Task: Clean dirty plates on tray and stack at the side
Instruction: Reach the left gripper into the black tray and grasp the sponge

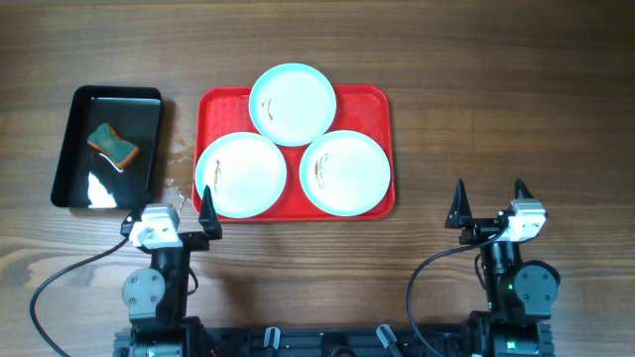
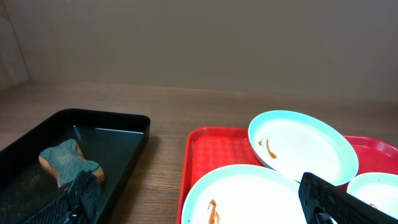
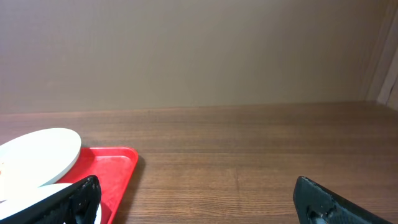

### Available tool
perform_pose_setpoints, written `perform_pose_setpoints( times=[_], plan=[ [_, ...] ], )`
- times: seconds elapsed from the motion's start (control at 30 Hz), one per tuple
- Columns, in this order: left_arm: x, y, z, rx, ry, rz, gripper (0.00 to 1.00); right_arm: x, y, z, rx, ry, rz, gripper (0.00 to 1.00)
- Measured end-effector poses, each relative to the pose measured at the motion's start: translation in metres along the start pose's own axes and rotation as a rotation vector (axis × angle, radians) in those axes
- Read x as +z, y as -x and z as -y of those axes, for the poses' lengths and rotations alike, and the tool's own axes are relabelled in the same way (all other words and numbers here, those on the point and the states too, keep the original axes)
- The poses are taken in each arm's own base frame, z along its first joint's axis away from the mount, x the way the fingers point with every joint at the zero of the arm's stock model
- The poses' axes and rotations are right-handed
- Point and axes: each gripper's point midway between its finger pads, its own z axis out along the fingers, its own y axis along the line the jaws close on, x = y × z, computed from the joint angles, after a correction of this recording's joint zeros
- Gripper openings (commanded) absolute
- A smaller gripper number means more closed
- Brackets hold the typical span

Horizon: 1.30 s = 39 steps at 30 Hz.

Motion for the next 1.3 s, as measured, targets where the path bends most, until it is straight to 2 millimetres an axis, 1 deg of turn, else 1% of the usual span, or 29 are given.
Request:
perform_pose_setpoints(
  times=[1.1, 1.13, 1.17, 1.2, 1.23, 1.27, 1.3],
  plan=[
    [0.0, 0.001, 0.0, 0.0, -0.002, 0.004, 1.0, 0.0, 0.0, 0.0, 0.0, 0.0, 0.0, 1.0],
    [0.0, 0.005, 0.005, -0.011, -0.027, 0.023, 1.0, 0.0, 0.0, 0.0, 0.0, 0.0, 0.0, 1.0],
    [-0.001, 0.011, 0.015, -0.035, -0.084, 0.041, 1.0, 0.0, 0.0, 0.0, 0.0, 0.0, 0.0, 1.0],
    [-0.003, 0.013, 0.032, -0.087, -0.187, 0.042, 1.0, 0.0, 0.0, 0.0, 0.0, 0.0, 0.0, 1.0],
    [-0.01, 0.01, 0.059, -0.181, -0.349, 0.005, 1.0, 0.0, 0.0, 0.0, 0.0, 0.0, 0.0, 1.0],
    [-0.017, 0.01, 0.076, -0.238, -0.455, -0.021, 1.0, 0.0, 0.0, 0.0, 0.0, 0.0, 0.0, 1.0],
    [-0.027, 0.014, 0.092, -0.285, -0.567, -0.034, 1.0, 0.0, 0.0, 0.0, 0.0, 0.0, 0.0, 1.0]
  ],
)
